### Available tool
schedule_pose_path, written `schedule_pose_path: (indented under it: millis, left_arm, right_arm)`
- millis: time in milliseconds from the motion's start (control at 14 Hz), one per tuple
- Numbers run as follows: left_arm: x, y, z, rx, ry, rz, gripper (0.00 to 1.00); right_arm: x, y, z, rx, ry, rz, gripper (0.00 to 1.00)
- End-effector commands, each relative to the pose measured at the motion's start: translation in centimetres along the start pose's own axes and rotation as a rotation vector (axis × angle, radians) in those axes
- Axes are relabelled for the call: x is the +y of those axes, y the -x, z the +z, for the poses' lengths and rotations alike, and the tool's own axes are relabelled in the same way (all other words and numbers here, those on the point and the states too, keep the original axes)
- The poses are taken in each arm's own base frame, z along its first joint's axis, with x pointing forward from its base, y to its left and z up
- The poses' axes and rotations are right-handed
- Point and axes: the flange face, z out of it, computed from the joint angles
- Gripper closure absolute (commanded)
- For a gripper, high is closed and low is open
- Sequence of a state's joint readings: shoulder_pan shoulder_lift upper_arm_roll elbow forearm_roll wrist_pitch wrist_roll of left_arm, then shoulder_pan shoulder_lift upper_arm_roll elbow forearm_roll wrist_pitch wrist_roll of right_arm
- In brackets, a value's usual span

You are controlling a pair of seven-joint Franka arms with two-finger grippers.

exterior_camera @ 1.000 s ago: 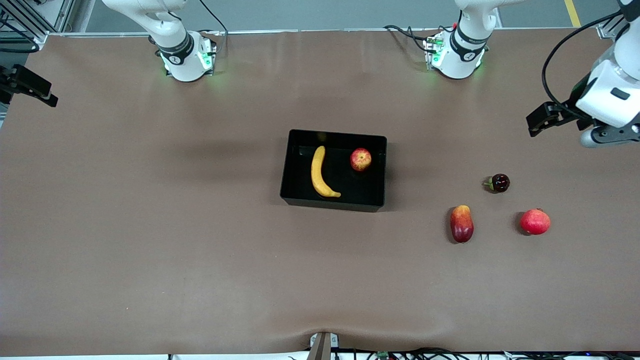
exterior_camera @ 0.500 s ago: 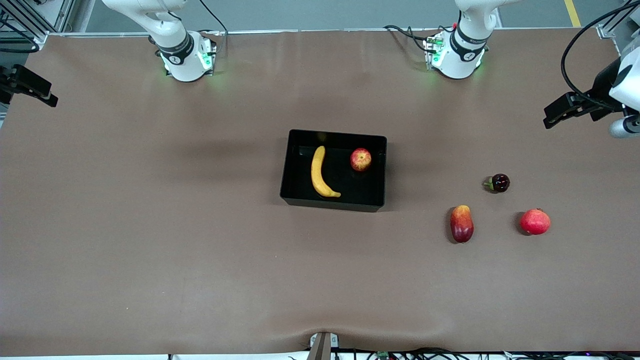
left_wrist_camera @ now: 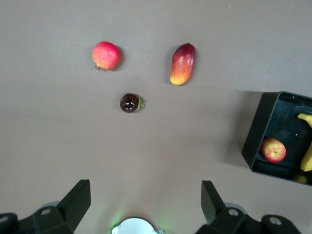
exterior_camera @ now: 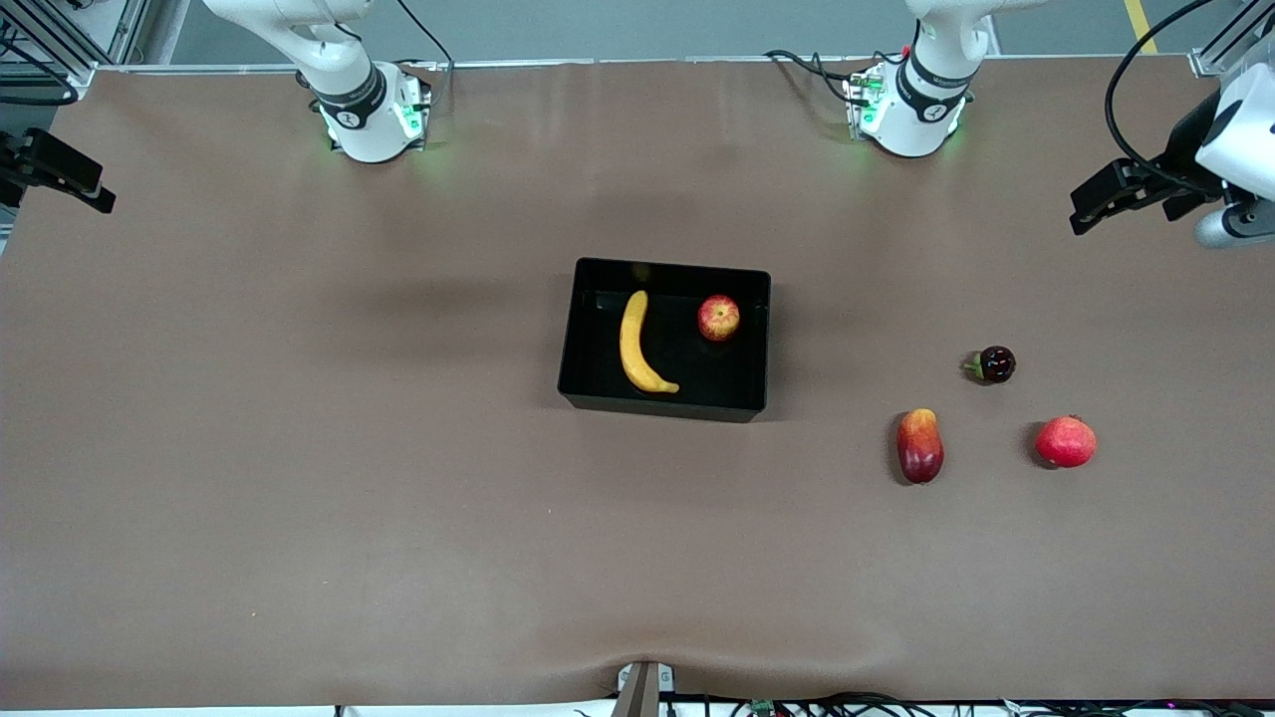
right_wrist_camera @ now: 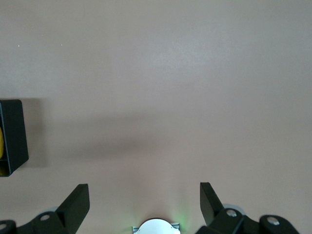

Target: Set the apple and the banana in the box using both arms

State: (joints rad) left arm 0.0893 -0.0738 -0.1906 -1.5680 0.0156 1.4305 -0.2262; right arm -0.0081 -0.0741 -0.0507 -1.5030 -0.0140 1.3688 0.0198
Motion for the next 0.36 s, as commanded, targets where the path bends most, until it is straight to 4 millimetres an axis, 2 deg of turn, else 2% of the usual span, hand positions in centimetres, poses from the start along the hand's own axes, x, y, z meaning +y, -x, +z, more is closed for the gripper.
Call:
schedule_pose_path:
  millis: [0,143,286]
  left_arm:
    - [-0.7,2.2,-0.3,0.006,0.024,0.012,0.0]
    - [-1.1,2.0,-0.5,0.008,0.02,0.047,0.0]
    - [-1.5,0.8,-1.3,0.025,0.022,0.059,0.0]
  right_arm:
    - [0.0,0.4,-0.6,0.006,-0.018,0.001,0.0]
    - [0.0,0.4,-0.6,0.006,-0.018,0.001,0.0]
    - [0.0,0.4,-0.6,0.006,-0.018,0.001,0.0]
